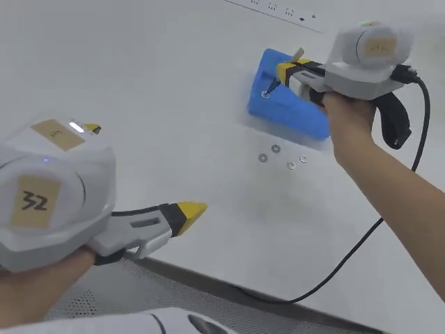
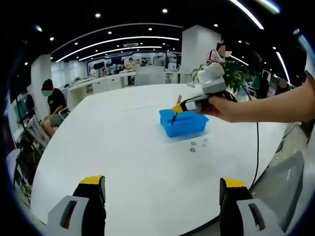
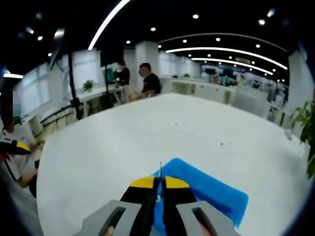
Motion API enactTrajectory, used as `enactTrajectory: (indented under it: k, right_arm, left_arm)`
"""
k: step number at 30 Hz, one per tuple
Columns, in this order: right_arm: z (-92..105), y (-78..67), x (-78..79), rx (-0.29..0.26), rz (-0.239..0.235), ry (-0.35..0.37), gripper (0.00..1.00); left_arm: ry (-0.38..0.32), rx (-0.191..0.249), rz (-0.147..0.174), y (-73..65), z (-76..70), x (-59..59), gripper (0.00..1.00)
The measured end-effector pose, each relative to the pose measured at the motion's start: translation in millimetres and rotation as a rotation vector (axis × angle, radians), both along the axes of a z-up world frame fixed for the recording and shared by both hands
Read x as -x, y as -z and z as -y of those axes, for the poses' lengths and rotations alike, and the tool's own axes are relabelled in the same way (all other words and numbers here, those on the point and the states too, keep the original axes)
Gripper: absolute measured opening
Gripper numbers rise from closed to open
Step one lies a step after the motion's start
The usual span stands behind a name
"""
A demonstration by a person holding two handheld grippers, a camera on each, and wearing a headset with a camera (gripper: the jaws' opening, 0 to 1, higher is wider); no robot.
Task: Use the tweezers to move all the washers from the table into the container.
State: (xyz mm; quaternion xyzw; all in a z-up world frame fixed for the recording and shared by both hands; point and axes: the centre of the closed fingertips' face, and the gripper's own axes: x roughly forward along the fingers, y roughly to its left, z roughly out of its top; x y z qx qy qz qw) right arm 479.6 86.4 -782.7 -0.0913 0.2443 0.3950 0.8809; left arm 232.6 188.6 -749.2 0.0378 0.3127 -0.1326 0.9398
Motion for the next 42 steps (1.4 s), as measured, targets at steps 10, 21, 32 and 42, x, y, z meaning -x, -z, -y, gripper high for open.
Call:
enactTrajectory:
  k: [10,21,32,42]
  right_arm:
    - [-4.3,9.4,4.3,0.011,-0.011,-0.003,0.01]
    - [-0.3,-2.3,7.5,0.038,0.005,-0.003,0.02]
    - [4.8,-68.4,35.7,-0.089,0.090,-0.010,0.02]
    - [9.2,-76.8,73.0,-0.099,0.093,-0.059,0.02]
  left_arm:
    - [-0.007,-0.012,-0.004,0.4,-2.8,0.4,0.98]
    - [-0.005,-0.007,0.012,-2.9,-2.7,0.0,0.98]
    - [0.007,-0.013,0.027,-8.2,-1.0,-3.1,0.98]
    - [-0.009,-0.026,0.043,-12.9,-5.7,-1.2,0.99]
